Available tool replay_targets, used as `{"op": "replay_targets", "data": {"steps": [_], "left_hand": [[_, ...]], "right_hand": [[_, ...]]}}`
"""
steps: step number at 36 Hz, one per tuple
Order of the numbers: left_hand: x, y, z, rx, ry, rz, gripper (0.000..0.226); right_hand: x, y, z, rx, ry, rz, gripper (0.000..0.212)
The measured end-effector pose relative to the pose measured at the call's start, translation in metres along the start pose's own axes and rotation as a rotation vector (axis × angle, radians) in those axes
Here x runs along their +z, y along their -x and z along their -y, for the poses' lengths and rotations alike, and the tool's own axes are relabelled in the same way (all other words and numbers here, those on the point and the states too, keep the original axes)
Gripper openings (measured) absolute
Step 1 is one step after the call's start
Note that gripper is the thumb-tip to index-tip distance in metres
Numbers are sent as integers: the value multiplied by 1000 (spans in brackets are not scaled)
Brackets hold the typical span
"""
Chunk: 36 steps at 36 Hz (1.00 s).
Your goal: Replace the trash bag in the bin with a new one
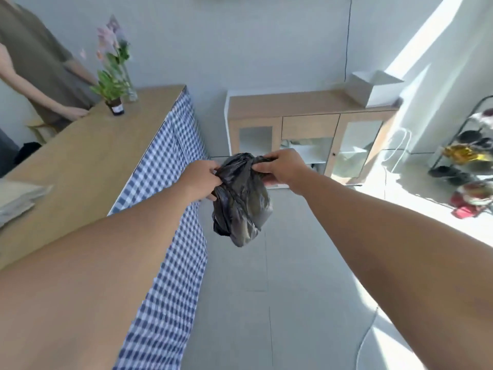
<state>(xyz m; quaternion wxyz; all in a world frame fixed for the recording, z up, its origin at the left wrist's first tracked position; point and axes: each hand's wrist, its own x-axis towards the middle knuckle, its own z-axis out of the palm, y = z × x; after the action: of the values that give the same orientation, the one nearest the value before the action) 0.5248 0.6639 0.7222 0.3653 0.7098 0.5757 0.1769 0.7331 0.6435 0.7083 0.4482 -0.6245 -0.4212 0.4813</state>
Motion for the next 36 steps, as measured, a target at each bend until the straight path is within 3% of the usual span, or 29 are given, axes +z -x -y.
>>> {"op": "replay_targets", "data": {"steps": [9,13,22,28,36], "left_hand": [[50,-108,-103,105,-28,100,20],[77,-164,-153,198,-57,201,19],[149,-277,-275,433,-90,358,18],[235,-326,-364,558,-65,507,19],[380,-350,-487,704,-43,661,19]], "right_hand": [[-121,-47,17,-51,-80,-175,26],[-177,-72,20,-33,-126,-314,35],[-302,-102,41,-21,-149,-600,25],[-402,-103,22,-3,-192,-826,32],[-555,-87,-25,3,-223,-1019,14]]}}
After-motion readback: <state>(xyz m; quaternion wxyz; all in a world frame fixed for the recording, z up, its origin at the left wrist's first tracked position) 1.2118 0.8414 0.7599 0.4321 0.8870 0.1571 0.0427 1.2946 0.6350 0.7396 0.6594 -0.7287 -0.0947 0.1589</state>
